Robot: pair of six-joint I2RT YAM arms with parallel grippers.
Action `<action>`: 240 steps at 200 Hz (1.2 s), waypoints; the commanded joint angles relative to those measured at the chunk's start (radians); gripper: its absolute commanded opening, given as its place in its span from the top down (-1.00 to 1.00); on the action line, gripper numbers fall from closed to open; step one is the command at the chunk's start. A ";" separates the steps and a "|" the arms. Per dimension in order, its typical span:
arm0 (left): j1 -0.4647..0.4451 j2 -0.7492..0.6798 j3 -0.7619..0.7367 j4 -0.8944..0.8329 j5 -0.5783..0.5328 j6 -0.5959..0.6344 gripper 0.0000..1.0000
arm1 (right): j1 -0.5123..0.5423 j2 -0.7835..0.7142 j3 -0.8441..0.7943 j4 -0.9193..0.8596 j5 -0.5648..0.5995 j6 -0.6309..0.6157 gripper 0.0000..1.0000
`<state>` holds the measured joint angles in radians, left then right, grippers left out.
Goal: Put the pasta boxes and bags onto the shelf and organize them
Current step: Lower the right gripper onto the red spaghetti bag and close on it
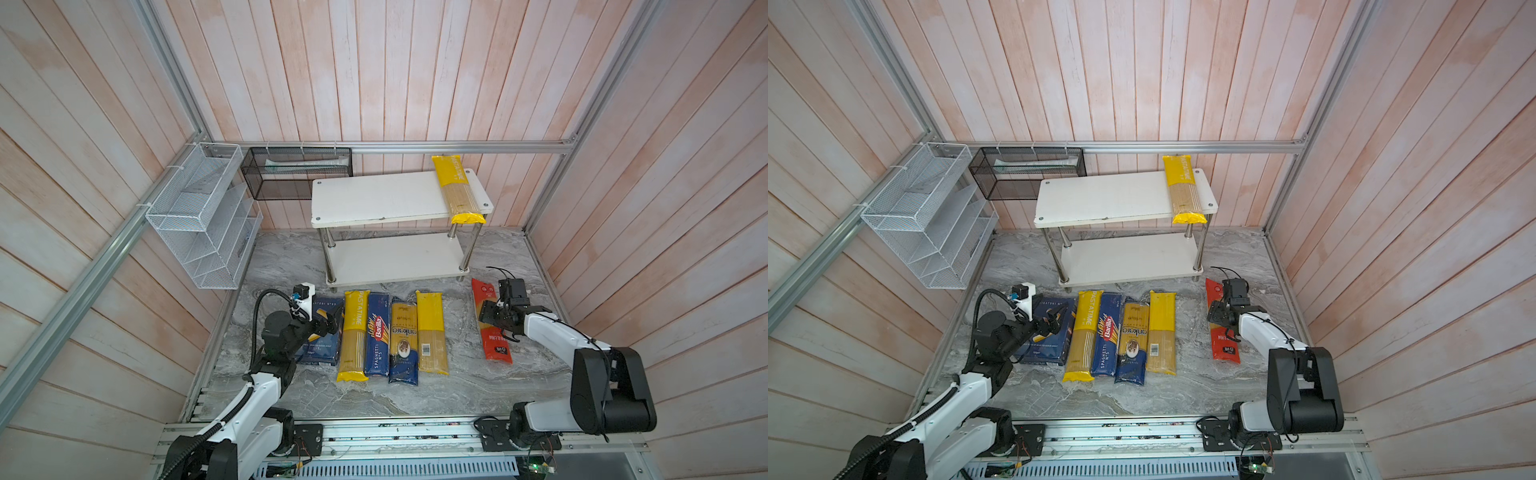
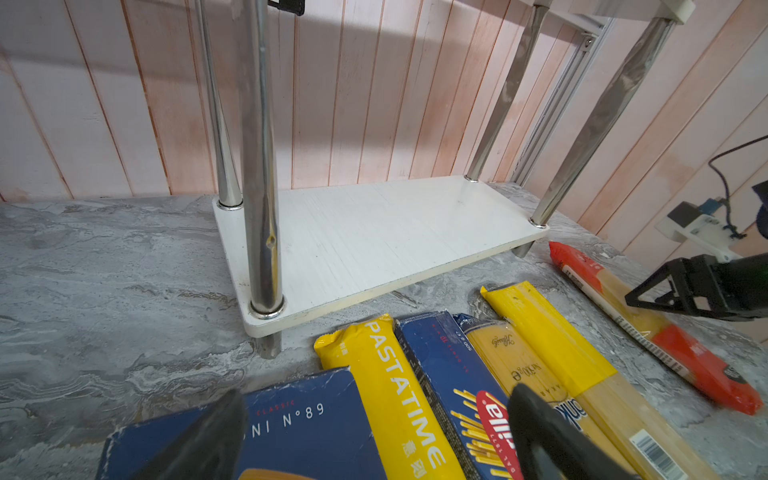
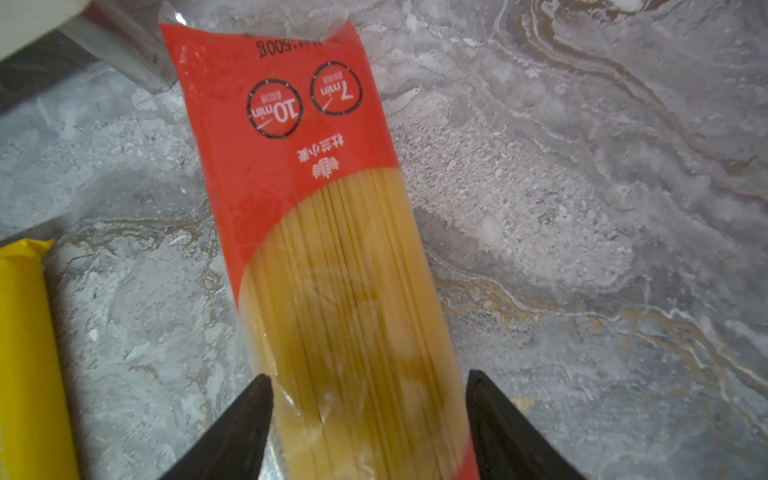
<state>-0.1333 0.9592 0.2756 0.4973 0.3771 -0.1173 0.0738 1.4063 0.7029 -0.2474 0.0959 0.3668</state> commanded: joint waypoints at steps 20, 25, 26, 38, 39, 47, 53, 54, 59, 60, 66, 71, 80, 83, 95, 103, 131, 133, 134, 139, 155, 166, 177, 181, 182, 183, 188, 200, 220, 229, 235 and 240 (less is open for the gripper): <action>-0.002 0.004 0.012 0.016 0.006 -0.001 -0.99 | -0.026 0.019 0.000 0.035 -0.031 0.000 -0.47; -0.001 0.004 0.013 0.016 0.007 -0.001 -0.99 | -0.032 0.022 0.007 0.039 -0.041 0.000 -0.48; -0.001 0.004 0.012 0.016 0.007 -0.001 -0.99 | -0.033 0.024 0.008 0.039 -0.043 -0.001 -0.47; -0.002 0.004 0.012 0.014 0.006 -0.001 -0.99 | -0.045 0.036 0.024 0.046 -0.058 -0.007 -0.47; -0.002 0.003 0.011 0.015 0.006 -0.001 -0.99 | -0.046 0.037 0.026 0.046 -0.059 -0.007 -0.47; -0.002 0.002 0.010 0.015 0.006 -0.001 -0.99 | -0.051 0.050 0.040 0.045 -0.067 -0.012 -0.48; -0.001 0.003 0.010 0.015 0.006 -0.001 -0.99 | -0.054 0.060 0.050 0.042 -0.071 -0.016 -0.48; -0.001 0.003 0.011 0.016 0.006 0.000 -0.99 | -0.054 0.062 0.052 0.041 -0.072 -0.017 -0.48; -0.001 0.002 0.010 0.016 0.006 -0.001 -0.99 | -0.056 0.070 0.059 0.038 -0.072 -0.021 -0.48; -0.001 0.002 0.010 0.017 0.006 -0.001 -0.99 | -0.056 0.071 0.060 0.038 -0.072 -0.022 -0.48; -0.002 0.005 0.012 0.015 0.006 -0.001 -0.99 | -0.058 0.080 0.067 0.036 -0.071 -0.026 -0.48; -0.003 0.005 0.012 0.013 0.009 -0.001 -0.99 | -0.059 0.088 0.070 0.039 -0.075 -0.029 -0.49; -0.002 0.009 0.014 0.012 0.008 -0.001 -0.99 | -0.061 0.097 0.077 0.042 -0.077 -0.035 -0.49; -0.002 0.008 0.013 0.014 0.009 -0.001 -0.99 | -0.063 0.100 0.080 0.043 -0.078 -0.036 -0.49; -0.001 0.008 0.013 0.014 0.011 0.000 -0.99 | -0.064 0.112 0.091 0.046 -0.091 -0.037 -0.49; -0.002 0.005 0.012 0.014 0.011 -0.001 -0.99 | -0.064 0.120 0.098 0.044 -0.106 -0.037 -0.49; -0.002 -0.006 0.005 0.017 0.005 -0.002 -0.99 | -0.064 0.128 0.084 0.051 -0.192 -0.043 -0.49; -0.002 -0.006 0.005 0.017 0.005 -0.002 -0.99 | -0.064 0.127 0.080 0.053 -0.197 -0.043 -0.49; -0.002 -0.006 0.006 0.017 0.004 -0.002 -0.99 | -0.065 0.126 0.078 0.054 -0.200 -0.043 -0.49; -0.002 -0.007 0.005 0.017 0.004 -0.002 -0.99 | -0.065 0.121 0.069 0.058 -0.206 -0.044 -0.49; -0.001 -0.009 0.002 0.017 0.007 -0.001 -0.99 | -0.064 0.106 0.050 0.062 -0.216 -0.038 -0.49; -0.002 -0.015 0.001 0.016 0.007 -0.001 -0.99 | -0.065 0.097 0.034 0.069 -0.224 -0.036 -0.49; -0.002 -0.020 -0.002 0.017 0.006 -0.001 -0.99 | -0.065 0.090 0.020 0.072 -0.224 -0.035 -0.49; -0.001 -0.020 -0.002 0.017 0.005 -0.002 -0.99 | -0.063 0.087 0.014 0.075 -0.225 -0.033 -0.49; -0.001 -0.019 -0.003 0.017 0.005 -0.002 -0.99 | -0.064 0.087 0.013 0.075 -0.225 -0.034 -0.49; -0.002 -0.019 -0.003 0.017 0.006 -0.002 -0.99 | -0.064 0.086 0.012 0.075 -0.224 -0.033 -0.49; -0.002 -0.020 -0.005 0.018 0.004 -0.002 -0.99 | -0.065 0.085 0.006 0.076 -0.226 -0.033 -0.49; -0.002 -0.020 -0.002 0.019 0.005 -0.002 -0.99 | -0.064 0.078 -0.006 0.083 -0.244 -0.027 -0.49; -0.002 -0.019 -0.002 0.018 0.004 -0.002 -0.99 | -0.064 0.063 -0.037 0.104 -0.305 -0.011 -0.49; -0.001 -0.018 -0.001 0.017 0.004 -0.002 -0.99 | -0.063 0.054 -0.049 0.105 -0.319 -0.005 -0.48; -0.001 -0.016 -0.001 0.017 0.004 -0.002 -0.99 | -0.061 0.046 -0.058 0.107 -0.321 -0.001 -0.48; -0.002 -0.015 0.000 0.017 0.006 -0.002 -0.99 | -0.062 0.039 -0.066 0.109 -0.325 0.005 -0.48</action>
<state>-0.1333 0.9504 0.2756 0.4973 0.3775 -0.1173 0.0078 1.4715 0.6849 -0.1181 -0.1402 0.3412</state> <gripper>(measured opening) 0.996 0.743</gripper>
